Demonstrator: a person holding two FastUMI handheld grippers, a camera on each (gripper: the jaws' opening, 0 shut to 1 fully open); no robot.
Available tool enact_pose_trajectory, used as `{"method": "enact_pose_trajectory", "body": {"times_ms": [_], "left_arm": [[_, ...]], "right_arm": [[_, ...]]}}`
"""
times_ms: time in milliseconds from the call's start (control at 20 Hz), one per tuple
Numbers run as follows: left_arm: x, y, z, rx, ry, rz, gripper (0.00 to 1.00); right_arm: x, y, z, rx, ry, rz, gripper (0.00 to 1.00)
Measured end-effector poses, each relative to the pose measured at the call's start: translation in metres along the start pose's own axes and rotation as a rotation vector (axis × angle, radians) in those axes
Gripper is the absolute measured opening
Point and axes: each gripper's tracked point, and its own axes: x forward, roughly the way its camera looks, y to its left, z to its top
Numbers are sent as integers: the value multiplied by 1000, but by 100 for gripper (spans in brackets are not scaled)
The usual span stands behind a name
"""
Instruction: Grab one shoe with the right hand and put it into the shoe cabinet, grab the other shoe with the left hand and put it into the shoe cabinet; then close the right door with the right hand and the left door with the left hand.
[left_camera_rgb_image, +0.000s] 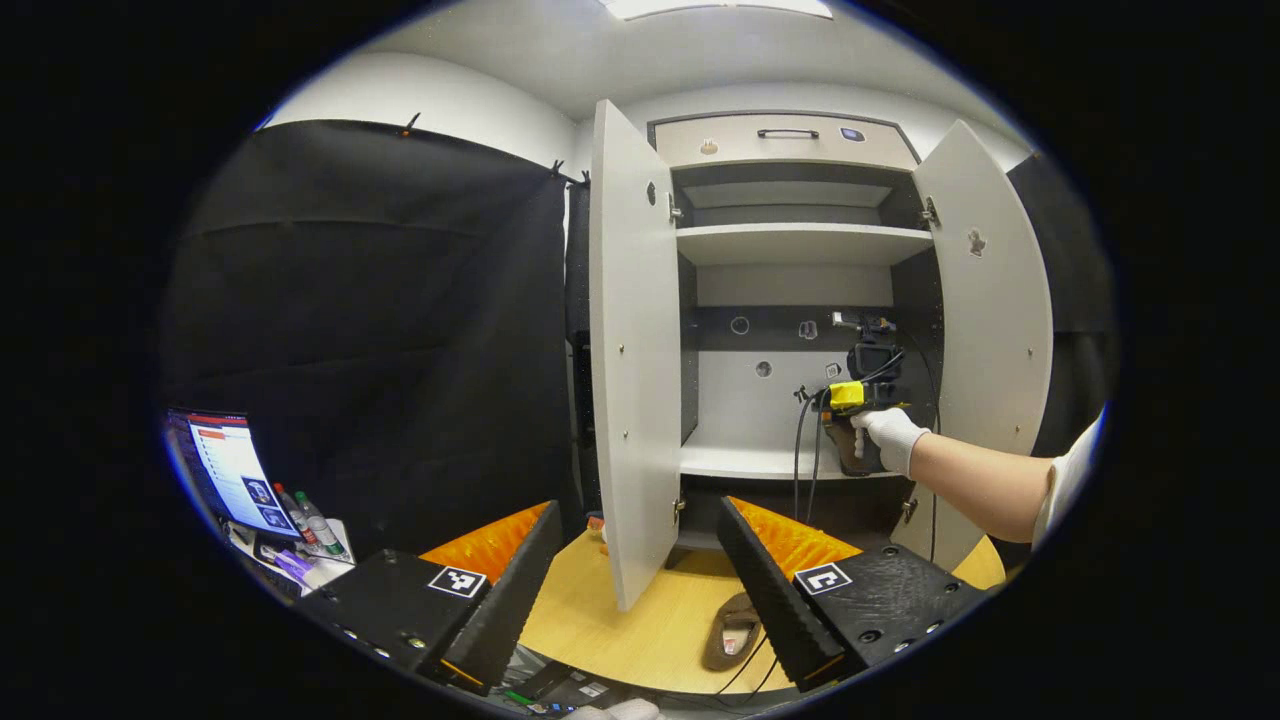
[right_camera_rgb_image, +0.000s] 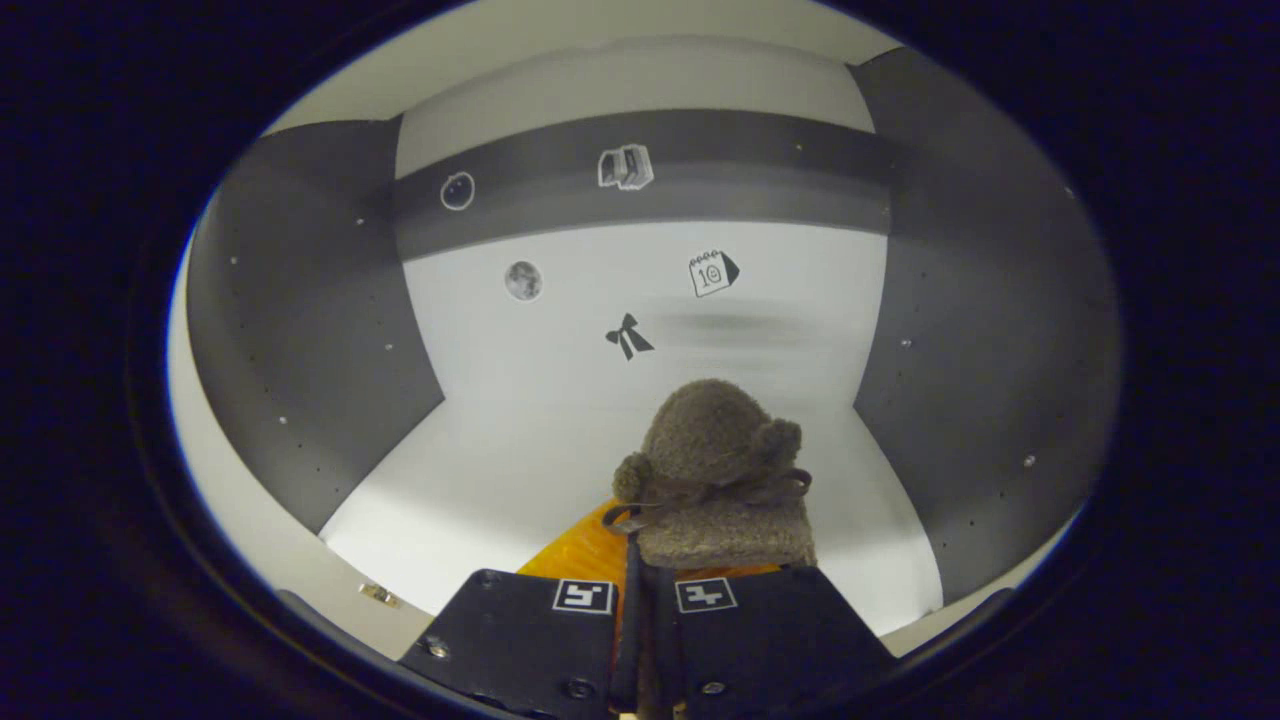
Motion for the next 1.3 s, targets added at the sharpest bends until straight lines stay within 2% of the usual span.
{"method": "enact_pose_trajectory", "body": {"times_ms": [50, 250, 350, 550, 650, 750, 800, 950, 1000, 1050, 1100, 1300], "left_arm": [[0, 1, 0, -3, 2, 9, 96], [-4, -2, -5, -1, 1, 28, 96], [-4, -4, -5, 3, 0, 32, 96], [3, -8, 0, -6, -9, 32, 96], [1, -9, 2, -2, -21, 41, 96], [2, -10, 1, -3, -27, 42, 96], [2, -10, -1, -5, -23, 36, 96], [2, -7, -4, -3, -21, 0, 96], [3, -6, -4, -1, -24, -15, 96], [3, -4, -3, -2, -28, -35, 96], [4, -1, -1, -4, -34, -55, 96], [6, 17, 1, 1, -40, -131, 96]], "right_arm": [[10, -1, 0, 12, 18, -4, 10], [27, -4, -6, 61, 122, -10, 7], [30, -4, -6, 44, 160, -19, 7], [25, 2, -8, 45, 205, 9, 14], [17, 7, -3, 47, 174, 30, 45], [3, 11, 1, 58, 135, 48, 66], [-5, 11, 2, 55, 118, 49, 81], [-28, 9, 7, 39, 55, 33, 79], [-37, 9, 6, 29, 47, 30, 82], [-47, 8, 8, 30, 20, 25, 91], [-60, 5, 13, 26, -14, 5, 95], [-122, 5, 21, 13, -125, -25, 95]]}}
